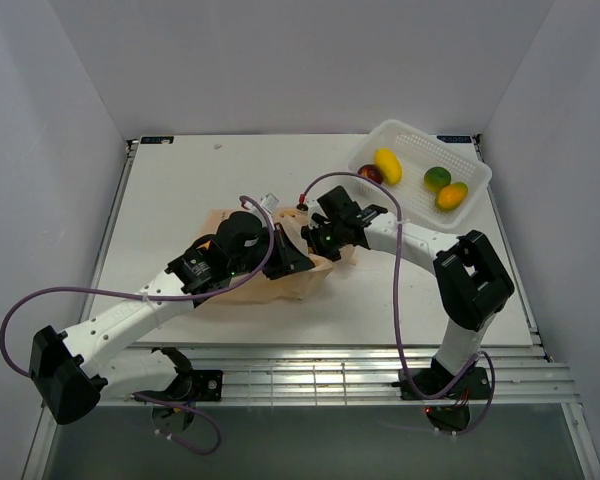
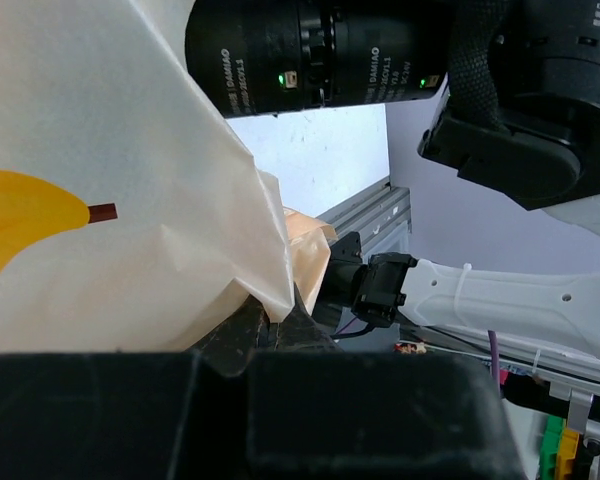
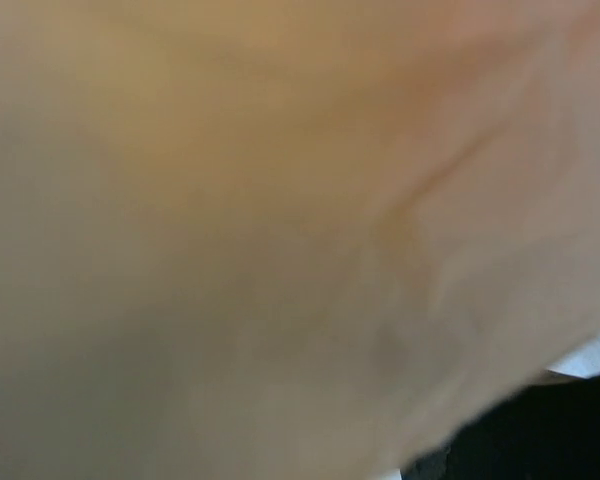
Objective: Place the fruits into the plastic bag
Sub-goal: Place the fake fruit in the plastic bag.
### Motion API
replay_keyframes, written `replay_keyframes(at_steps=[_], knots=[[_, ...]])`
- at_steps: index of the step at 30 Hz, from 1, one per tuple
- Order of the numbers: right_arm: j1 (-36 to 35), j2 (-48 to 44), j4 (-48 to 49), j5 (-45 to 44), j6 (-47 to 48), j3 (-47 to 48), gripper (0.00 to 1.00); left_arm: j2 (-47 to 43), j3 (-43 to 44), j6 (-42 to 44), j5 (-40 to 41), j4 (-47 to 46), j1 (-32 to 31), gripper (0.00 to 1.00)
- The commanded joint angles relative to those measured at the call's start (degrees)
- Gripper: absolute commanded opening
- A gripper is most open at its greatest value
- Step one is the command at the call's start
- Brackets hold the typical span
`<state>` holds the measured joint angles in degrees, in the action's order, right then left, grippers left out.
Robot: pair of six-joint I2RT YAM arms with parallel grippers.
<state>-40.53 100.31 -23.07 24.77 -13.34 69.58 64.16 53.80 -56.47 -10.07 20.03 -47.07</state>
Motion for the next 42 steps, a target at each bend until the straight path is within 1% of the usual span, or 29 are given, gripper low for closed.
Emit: replay_keyframes(at_steps=[1, 4, 6, 10, 11, 13, 16, 21, 26, 27, 31, 36, 37, 39, 40, 41, 42], knots=[[-0.34, 1.64, 5.49, 1.58, -6.34, 4.06, 0.09, -1.67, -0.63, -0.75, -0.31, -1.23, -0.22, 0.00], [0.10, 2.61, 3.22, 4.49, -3.19, 7.13, 0.10, -2.98, -1.50, -1.45, 0.13, -0.35, -0.13, 0.00], [0.28, 2.43, -0.02, 4.49, -0.47, 7.85, 0.11, -3.95, -2.21, -1.71, 0.83, 0.97, -0.22, 0.00], [0.46, -0.02, -5.21, -0.15, 6.82, 8.03, 0.11, -6.33, -3.88, -2.68, 1.36, 1.94, -0.13, 0.00], [0.54, -0.46, -5.93, -2.60, 7.36, 8.20, 0.10, -6.85, -4.23, -3.03, 1.36, 2.29, -0.22, 0.00], [0.89, -1.52, -6.89, -4.29, 9.11, 8.46, 0.11, -6.94, -4.58, -3.21, 1.19, 2.82, -0.13, 0.00], [1.86, -1.44, -8.30, -5.09, 9.82, 10.65, 0.11, -6.77, -4.41, -3.12, 0.49, 3.87, -0.22, 0.00], [2.74, 2.07, -15.95, -3.77, 12.64, 20.48, 0.11, -7.03, -3.79, -2.68, 0.66, 5.54, -0.13, 0.00], [2.92, 3.92, -17.97, -2.45, 12.55, 24.02, 0.11, -6.94, -4.05, -2.59, -0.04, 5.46, -0.13, 0.00], [2.92, 4.71, -17.80, -2.62, 11.77, 24.37, 0.11, -6.86, -4.05, -2.60, -0.22, 5.28, -0.22, 0.00], [2.39, 6.56, -15.43, 2.37, 9.49, 23.77, 0.11, -6.42, -3.62, -2.24, -0.31, 4.49, -0.13, 0.00], [0.37, 7.18, -10.08, 0.62, 4.83, 19.55, 0.11, -5.98, -2.47, -2.33, 1.36, 3.96, -0.13, 0.00], [0.19, 7.09, -7.37, 1.23, 2.38, 18.93, 0.11, -5.98, -2.47, -2.42, 1.54, 3.79, -0.13, 0.00], [-0.24, 6.57, -4.02, 0.54, -1.05, 16.74, 0.12, -5.63, -2.30, -2.33, 1.80, 3.70, -0.13, 0.00], [-0.51, 6.21, -0.26, 0.28, -4.38, 15.77, 0.13, -5.54, -2.30, -2.33, 1.80, 3.61, -0.13, 0.00], [-0.69, 5.51, 1.69, -0.34, -6.15, 13.59, 0.18, -5.45, -2.30, -2.42, 1.80, 3.52, -0.13, 0.00], [-1.12, 5.16, 3.80, -0.43, -7.04, 12.61, 0.20, -5.19, -2.21, -2.51, 1.89, 3.61, -0.13, 0.00]])
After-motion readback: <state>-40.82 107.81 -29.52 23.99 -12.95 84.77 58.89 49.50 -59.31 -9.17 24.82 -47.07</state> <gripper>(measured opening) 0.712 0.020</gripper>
